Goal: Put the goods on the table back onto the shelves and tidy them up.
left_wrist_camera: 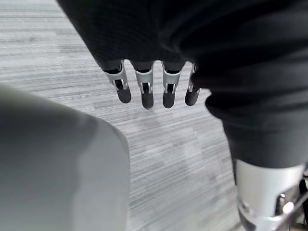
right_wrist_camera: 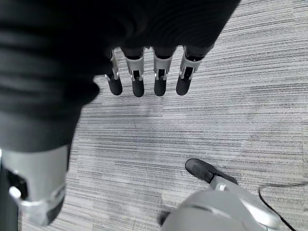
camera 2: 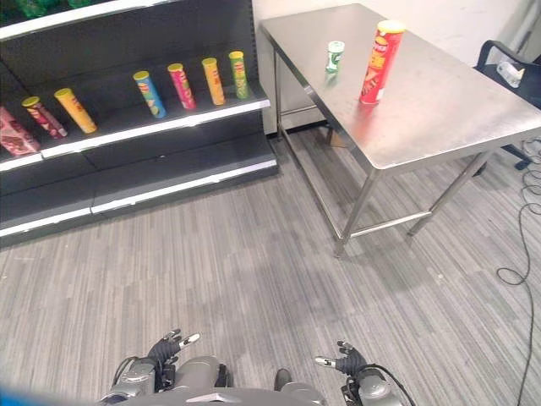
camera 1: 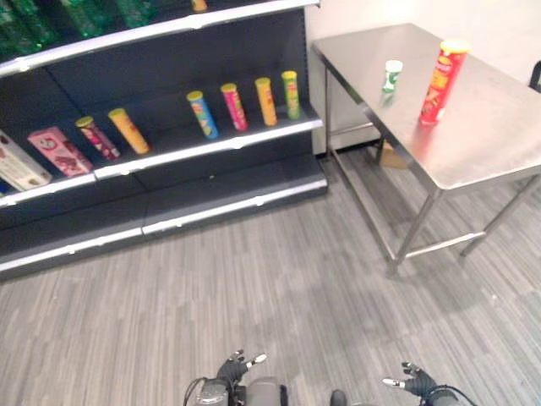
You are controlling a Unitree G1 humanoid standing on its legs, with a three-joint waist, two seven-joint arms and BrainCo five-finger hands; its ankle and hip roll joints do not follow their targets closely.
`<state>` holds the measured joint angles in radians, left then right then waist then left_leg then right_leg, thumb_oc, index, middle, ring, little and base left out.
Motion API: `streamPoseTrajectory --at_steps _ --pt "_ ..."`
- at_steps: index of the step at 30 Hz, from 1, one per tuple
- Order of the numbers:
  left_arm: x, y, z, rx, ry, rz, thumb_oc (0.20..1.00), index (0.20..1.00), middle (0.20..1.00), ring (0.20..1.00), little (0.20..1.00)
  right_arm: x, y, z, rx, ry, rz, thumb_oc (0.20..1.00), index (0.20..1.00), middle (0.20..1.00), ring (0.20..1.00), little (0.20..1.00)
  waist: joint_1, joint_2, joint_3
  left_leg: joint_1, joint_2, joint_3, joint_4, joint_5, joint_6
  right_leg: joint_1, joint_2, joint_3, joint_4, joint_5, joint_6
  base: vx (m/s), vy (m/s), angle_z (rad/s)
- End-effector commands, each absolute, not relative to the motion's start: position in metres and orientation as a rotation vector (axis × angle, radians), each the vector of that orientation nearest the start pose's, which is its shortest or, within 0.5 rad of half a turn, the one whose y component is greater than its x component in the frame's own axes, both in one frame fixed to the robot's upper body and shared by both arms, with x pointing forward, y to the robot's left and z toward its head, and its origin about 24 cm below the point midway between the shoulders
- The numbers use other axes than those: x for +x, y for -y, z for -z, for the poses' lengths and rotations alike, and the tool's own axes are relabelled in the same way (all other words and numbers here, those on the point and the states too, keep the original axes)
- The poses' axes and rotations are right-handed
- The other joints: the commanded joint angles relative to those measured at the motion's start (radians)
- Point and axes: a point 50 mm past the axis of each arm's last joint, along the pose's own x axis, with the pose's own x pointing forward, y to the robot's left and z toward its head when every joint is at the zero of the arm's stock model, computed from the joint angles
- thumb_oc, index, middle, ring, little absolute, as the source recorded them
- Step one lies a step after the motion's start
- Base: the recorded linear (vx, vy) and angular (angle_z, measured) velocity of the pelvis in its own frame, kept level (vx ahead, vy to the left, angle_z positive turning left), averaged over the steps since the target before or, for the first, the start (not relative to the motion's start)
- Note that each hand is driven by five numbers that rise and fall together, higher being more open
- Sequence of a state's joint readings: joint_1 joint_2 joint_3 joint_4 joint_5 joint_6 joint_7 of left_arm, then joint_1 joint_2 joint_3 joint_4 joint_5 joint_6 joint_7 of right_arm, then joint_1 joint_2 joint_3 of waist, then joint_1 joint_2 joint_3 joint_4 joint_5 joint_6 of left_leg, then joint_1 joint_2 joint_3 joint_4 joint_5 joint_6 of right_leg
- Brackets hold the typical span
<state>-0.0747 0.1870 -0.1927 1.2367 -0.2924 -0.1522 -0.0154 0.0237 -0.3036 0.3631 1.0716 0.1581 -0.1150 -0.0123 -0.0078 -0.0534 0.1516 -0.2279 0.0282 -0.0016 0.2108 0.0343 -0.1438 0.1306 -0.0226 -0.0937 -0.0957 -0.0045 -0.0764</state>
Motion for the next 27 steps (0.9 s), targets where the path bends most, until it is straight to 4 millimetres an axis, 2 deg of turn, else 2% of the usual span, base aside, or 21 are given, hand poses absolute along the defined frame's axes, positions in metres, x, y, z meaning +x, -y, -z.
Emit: streamPoseTrajectory --at_steps 1,3,4,5,8,10,11,12,14,15,17,18,19,22,23,24,25,27 --pt "0.106 -0.210 0.160 0.084 -1.078 -0.081 1.000 1.000 1.000 1.000 1.000 0.113 0.232 0.145 -0.296 -0.982 -0.031 1.000 1.000 1.000 1.000 1.000 0.041 0.036 0.007 0.056 0.059 -0.032 -0.192 0.101 0.051 -0.047 -0.007 0.039 0.024 -0.032 0.142 0.38 0.087 -0.26" --pt "0.107 -0.212 0.160 0.083 -1.077 -0.091 1.000 1.000 1.000 1.000 1.000 0.109 0.232 0.147 -0.292 -0.996 -0.021 1.000 1.000 1.000 1.000 1.000 0.045 0.039 0.007 0.036 0.086 -0.056 -0.291 0.137 0.036 -0.022 0.006 0.068 0.032 -0.063 0.139 0.34 0.076 -0.15" --pt "0.106 -0.213 0.160 0.082 -1.077 -0.098 1.000 1.000 1.000 1.000 1.000 0.106 0.233 0.148 -0.294 -1.012 -0.018 1.000 1.000 1.000 1.000 1.000 0.048 0.037 0.009 0.008 0.093 -0.056 -0.298 0.140 0.026 -0.004 0.006 0.083 0.040 -0.081 0.138 0.50 0.163 -0.08" --pt "0.104 -0.215 0.160 0.079 -1.081 -0.105 1.000 1.000 1.000 1.000 1.000 0.104 0.235 0.149 -0.297 -1.027 -0.011 1.000 1.000 1.000 1.000 1.000 0.049 0.040 0.007 -0.019 0.111 -0.014 -0.298 0.147 0.016 0.029 0.004 0.106 0.045 -0.100 0.146 0.39 0.136 -0.07" --pt "0.101 -0.217 0.160 0.074 -1.085 -0.114 1.000 1.000 1.000 1.000 1.000 0.101 0.233 0.151 -0.307 -1.044 -0.035 1.000 1.000 1.000 1.000 1.000 0.063 0.050 -0.015 0.007 0.117 -0.004 -0.298 0.154 0.014 0.061 0.008 0.136 0.049 -0.124 0.152 0.43 0.205 -0.53" --pt "0.100 -0.219 0.160 0.080 -1.087 -0.115 1.000 1.000 1.000 1.000 1.000 0.099 0.231 0.152 -0.310 -1.054 -0.046 1.000 1.000 1.000 1.000 1.000 0.064 0.051 -0.040 0.024 0.112 0.024 -0.298 0.174 0.011 0.077 -0.013 0.151 0.060 -0.132 0.165 0.35 0.240 -0.89" --pt "0.101 -0.221 0.159 0.086 -1.084 -0.122 1.000 1.000 1.000 1.000 1.000 0.099 0.230 0.153 -0.305 -1.056 -0.050 1.000 1.000 1.000 1.000 1.000 0.068 0.042 -0.049 0.039 0.102 0.043 -0.298 0.174 0.020 0.077 -0.032 0.162 0.073 -0.131 0.176 0.52 0.430 -0.81" --pt "0.105 -0.226 0.157 0.100 -1.067 -0.121 1.000 1.000 1.000 1.000 1.000 0.100 0.228 0.153 -0.302 -1.054 -0.059 1.000 1.000 1.000 1.000 1.000 0.065 0.029 -0.072 0.074 0.071 0.100 -0.298 0.143 0.049 0.039 -0.071 0.169 0.159 -0.117 0.210 0.41 0.350 -0.64" --pt "0.105 -0.226 0.157 0.100 -1.067 -0.121 1.000 1.000 1.000 1.000 1.000 0.100 0.228 0.153 -0.301 -1.054 -0.059 1.000 1.000 1.000 1.000 1.000 0.066 0.028 -0.072 0.075 0.071 0.102 -0.298 0.142 0.049 0.038 -0.072 0.170 0.160 -0.118 0.210 0.22 0.215 -0.37" --pt "0.108 -0.226 0.156 0.112 -1.056 -0.104 1.000 1.000 1.000 1.000 1.000 0.102 0.227 0.152 -0.293 -1.048 -0.055 1.000 1.000 1.000 1.000 1.000 0.063 0.025 -0.075 0.098 0.042 0.125 -0.298 0.112 0.080 -0.009 -0.092 0.167 0.268 -0.079 0.235 0.20 0.263 -0.23" --pt "0.113 -0.227 0.154 0.128 -1.045 -0.093 1.000 1.000 1.000 1.000 1.000 0.105 0.227 0.152 -0.295 -1.042 -0.054 1.000 1.000 1.000 1.000 1.000 0.053 0.028 -0.062 0.125 0.020 0.144 -0.298 0.085 0.107 -0.087 -0.111 0.156 0.411 0.002 0.257 0.19 0.328 -0.17" --pt "0.115 -0.229 0.153 0.144 -1.042 -0.089 1.000 1.000 1.000 1.000 1.000 0.109 0.227 0.151 -0.295 -1.032 -0.049 1.000 1.000 1.000 1.000 1.000 0.039 0.035 -0.046 0.157 0.000 0.156 -0.298 0.062 0.128 -0.145 -0.129 0.134 0.533 0.089 0.259 0.10 0.229 -0.18" --pt "0.115 -0.229 0.153 0.144 -1.042 -0.089 1.000 1.000 1.000 1.000 1.000 0.109 0.227 0.151 -0.295 -1.032 -0.049 1.000 1.000 1.000 1.000 1.000 0.039 0.034 -0.045 0.158 -0.001 0.156 -0.298 0.062 0.129 -0.145 -0.129 0.134 0.535 0.088 0.260 0.12 0.238 -0.02" --pt "0.109 -0.231 0.155 0.162 -1.068 -0.078 1.000 1.000 1.000 1.000 1.000 0.107 0.224 0.151 -0.284 -1.030 -0.048 1.000 1.000 1.000 1.000 1.000 0.029 0.041 -0.038 0.209 -0.021 0.177 -0.298 0.018 0.147 -0.201 -0.187 0.045 0.644 0.136 0.250 0.16 0.201 0.19" --pt "0.110 -0.231 0.155 0.168 -1.068 -0.079 1.000 1.000 1.000 1.000 1.000 0.107 0.224 0.151 -0.281 -1.024 -0.043 1.000 1.000 1.000 1.000 1.000 0.026 0.039 -0.038 0.220 -0.026 0.181 -0.298 0.005 0.146 -0.212 -0.215 -0.002 0.605 0.126 0.242 0.24 0.138 0.01" --pt "0.108 -0.231 0.155 0.185 -1.075 -0.068 1.000 1.000 1.000 1.000 1.000 0.109 0.226 0.150 -0.286 -1.017 -0.040 1.000 1.000 1.000 1.000 1.000 0.027 0.032 -0.046 0.225 -0.032 0.186 -0.298 -0.015 0.136 -0.211 -0.249 -0.083 0.469 0.103 0.237 0.18 0.064 -0.17" --pt "0.108 -0.231 0.155 0.185 -1.075 -0.068 1.000 1.000 1.000 1.000 1.000 0.109 0.226 0.150 -0.287 -1.017 -0.040 1.000 1.000 1.000 1.000 1.000 0.023 0.033 -0.044 0.227 -0.031 0.182 -0.298 -0.016 0.135 -0.204 -0.248 -0.089 0.465 0.103 0.236 0.16 -0.011 -0.17" --pt "0.110 -0.231 0.155 0.195 -1.073 -0.060 1.000 1.000 1.000 1.000 1.000 0.113 0.229 0.148 -0.290 -1.007 -0.027 1.000 1.000 1.000 1.000 1.000 0.017 0.022 -0.046 0.231 -0.027 0.186 -0.298 -0.027 0.121 -0.231 -0.262 -0.123 0.317 0.113 0.247 0.12 -0.065 0.07"
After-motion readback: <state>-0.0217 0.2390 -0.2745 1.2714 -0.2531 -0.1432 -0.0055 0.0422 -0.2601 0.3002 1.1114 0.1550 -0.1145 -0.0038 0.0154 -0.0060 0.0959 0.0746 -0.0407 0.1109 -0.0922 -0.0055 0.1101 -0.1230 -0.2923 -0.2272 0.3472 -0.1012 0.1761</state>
